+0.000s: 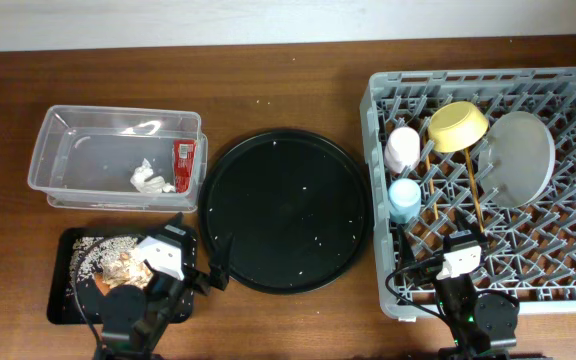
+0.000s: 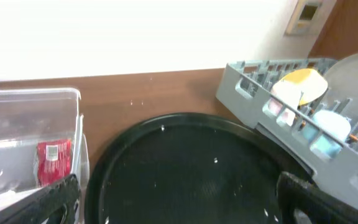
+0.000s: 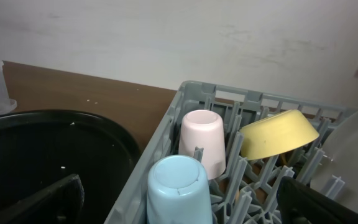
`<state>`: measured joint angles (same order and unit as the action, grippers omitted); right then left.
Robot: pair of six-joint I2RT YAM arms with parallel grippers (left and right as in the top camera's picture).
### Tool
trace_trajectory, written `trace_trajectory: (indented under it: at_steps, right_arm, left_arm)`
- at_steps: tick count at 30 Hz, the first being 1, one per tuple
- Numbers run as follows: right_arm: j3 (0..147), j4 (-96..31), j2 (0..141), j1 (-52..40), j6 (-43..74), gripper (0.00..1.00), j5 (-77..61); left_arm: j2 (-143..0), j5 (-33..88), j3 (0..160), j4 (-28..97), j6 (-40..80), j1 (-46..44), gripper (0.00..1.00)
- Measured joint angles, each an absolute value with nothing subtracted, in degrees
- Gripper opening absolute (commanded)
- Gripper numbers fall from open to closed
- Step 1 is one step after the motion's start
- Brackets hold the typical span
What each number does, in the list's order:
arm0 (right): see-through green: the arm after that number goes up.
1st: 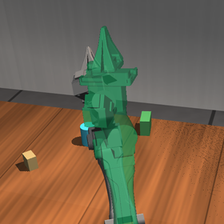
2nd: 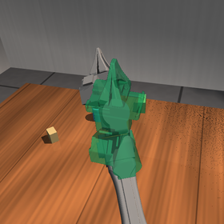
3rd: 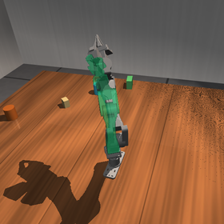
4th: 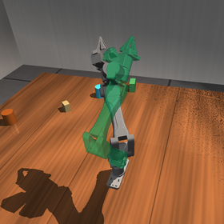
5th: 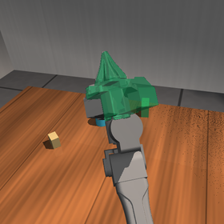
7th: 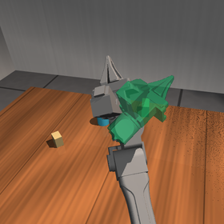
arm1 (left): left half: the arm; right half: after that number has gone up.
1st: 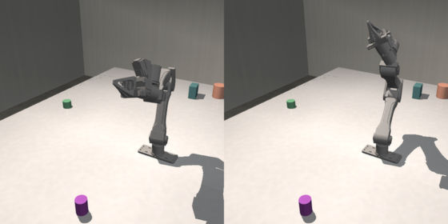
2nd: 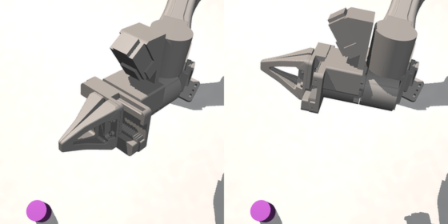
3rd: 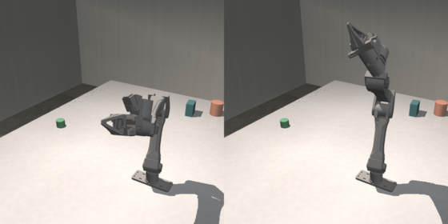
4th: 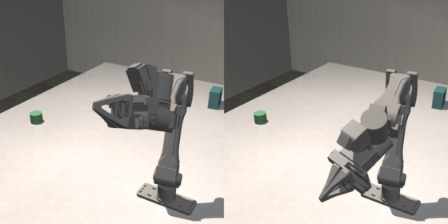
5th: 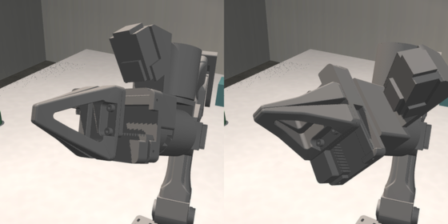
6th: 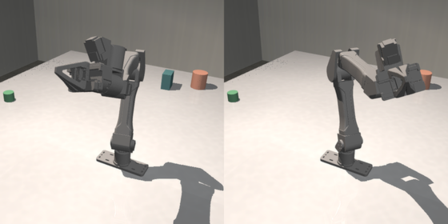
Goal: Sort waste into correct bins and load items into the dishwasher rack
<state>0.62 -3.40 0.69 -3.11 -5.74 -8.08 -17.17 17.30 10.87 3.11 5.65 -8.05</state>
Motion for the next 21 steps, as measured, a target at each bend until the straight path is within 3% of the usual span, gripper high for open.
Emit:
trace_trajectory:
  at_steps: [4, 13, 21]
  right_arm:
    - [0.6, -3.4, 0.7, -3.1, -5.8, 0.98, -8.1]
    - [0.6, -3.4, 0.7, -3.1, -5.8, 0.98, -8.1]
    - [0.6, -3.4, 0.7, -3.1, -5.8, 0.98, -8.1]
  left_arm:
    - [-13.2, 17.1, 3.1, -3.5, 5.7, -7.8, 1.00]
    - [-1.9, 16.4, 1.0, 3.2, -1.9, 0.1, 1.00]
    - [-0.8, 16.2, 1.0, 3.2, -6.3, 0.5, 1.00]
